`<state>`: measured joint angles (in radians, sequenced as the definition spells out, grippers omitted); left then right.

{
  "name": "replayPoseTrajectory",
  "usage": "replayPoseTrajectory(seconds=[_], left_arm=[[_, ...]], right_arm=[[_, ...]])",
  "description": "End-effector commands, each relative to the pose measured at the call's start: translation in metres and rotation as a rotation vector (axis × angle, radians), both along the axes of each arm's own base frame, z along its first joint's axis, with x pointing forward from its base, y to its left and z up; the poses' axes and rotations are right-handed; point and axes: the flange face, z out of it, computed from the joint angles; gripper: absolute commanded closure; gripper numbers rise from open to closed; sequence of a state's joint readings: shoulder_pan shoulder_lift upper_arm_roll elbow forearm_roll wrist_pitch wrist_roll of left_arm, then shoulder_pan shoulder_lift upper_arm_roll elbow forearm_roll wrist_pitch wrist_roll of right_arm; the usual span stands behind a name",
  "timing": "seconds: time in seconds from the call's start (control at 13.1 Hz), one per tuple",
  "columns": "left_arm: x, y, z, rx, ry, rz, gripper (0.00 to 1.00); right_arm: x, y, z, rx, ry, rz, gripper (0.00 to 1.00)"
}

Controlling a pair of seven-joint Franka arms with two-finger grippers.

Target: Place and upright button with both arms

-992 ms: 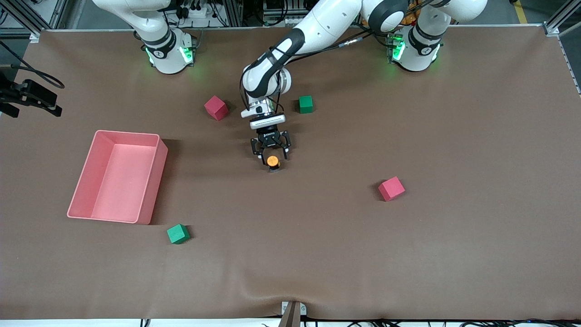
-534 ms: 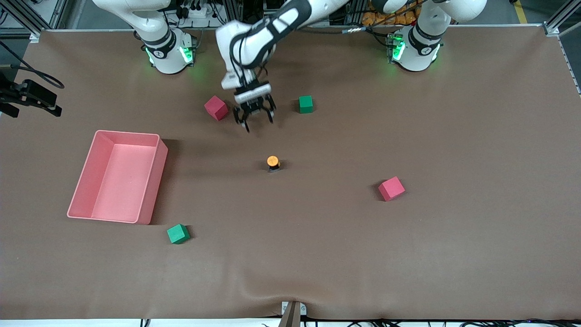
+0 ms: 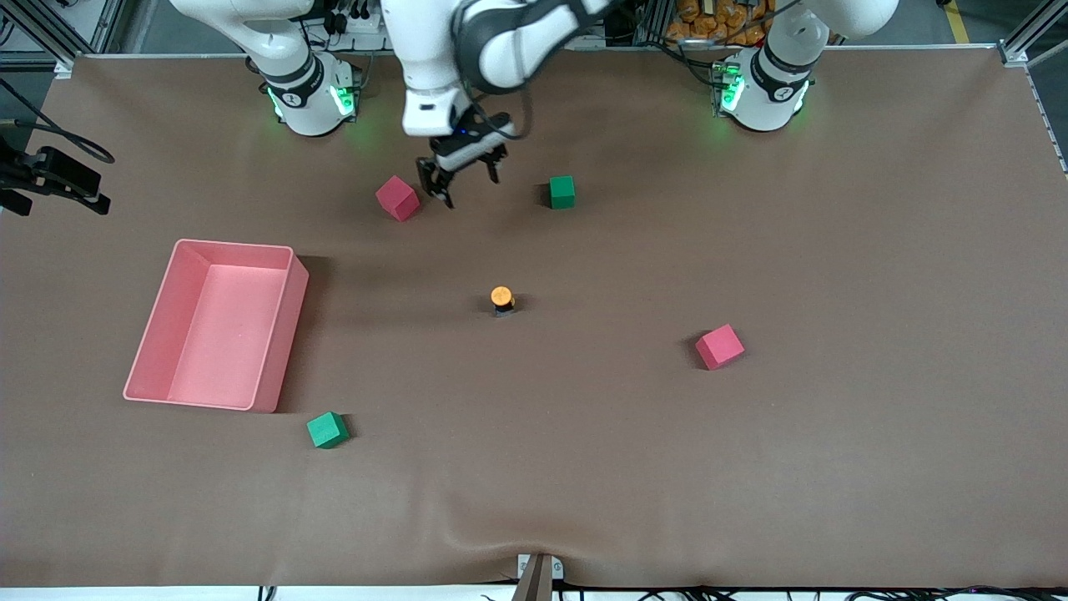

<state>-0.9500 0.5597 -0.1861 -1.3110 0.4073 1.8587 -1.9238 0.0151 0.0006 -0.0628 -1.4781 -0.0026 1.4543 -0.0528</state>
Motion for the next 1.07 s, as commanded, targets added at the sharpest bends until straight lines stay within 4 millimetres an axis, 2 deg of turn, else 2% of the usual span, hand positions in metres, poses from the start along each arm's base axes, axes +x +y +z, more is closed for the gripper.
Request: replayPoseTrajectory(seconds=[0.0, 0.08, 0.23, 0.46, 0.61, 0.76, 0.99], left_arm=[[0.078, 0.085, 0.052, -0.02, 0.13, 0.02, 0.0], [0.106, 0.123, 0.071, -0.015, 0.171, 0.001, 0.0], [0.146, 0.191, 0.093, 0.029, 0.24, -0.057, 0.0], [0.183, 0.278, 0.13, 0.047, 0.275, -0.116, 0.0], [0.191, 0.329, 0.158, 0.038, 0.321, -0.238, 0.0], [0.199, 0.407, 0.192, -0.055, 0.359, -0.368, 0.0], [0.192, 0.493, 0.215, -0.041, 0.398, -0.587, 0.0]], right_arm=[[-0.001, -0.004, 0.003, 0.019, -0.001, -0.002, 0.0], [-0.001, -0.003, 0.003, 0.019, -0.001, 0.0, 0.0], [-0.001, -0.004, 0.003, 0.019, -0.003, -0.002, 0.0], [-0.001, -0.003, 0.004, 0.021, -0.003, 0.0, 0.0], [-0.001, -0.004, 0.004, 0.024, -0.003, -0.001, 0.0], [-0.001, -0.003, 0.003, 0.024, -0.001, 0.0, 0.0], [-0.001, -0.004, 0.003, 0.024, 0.0, -0.001, 0.0]])
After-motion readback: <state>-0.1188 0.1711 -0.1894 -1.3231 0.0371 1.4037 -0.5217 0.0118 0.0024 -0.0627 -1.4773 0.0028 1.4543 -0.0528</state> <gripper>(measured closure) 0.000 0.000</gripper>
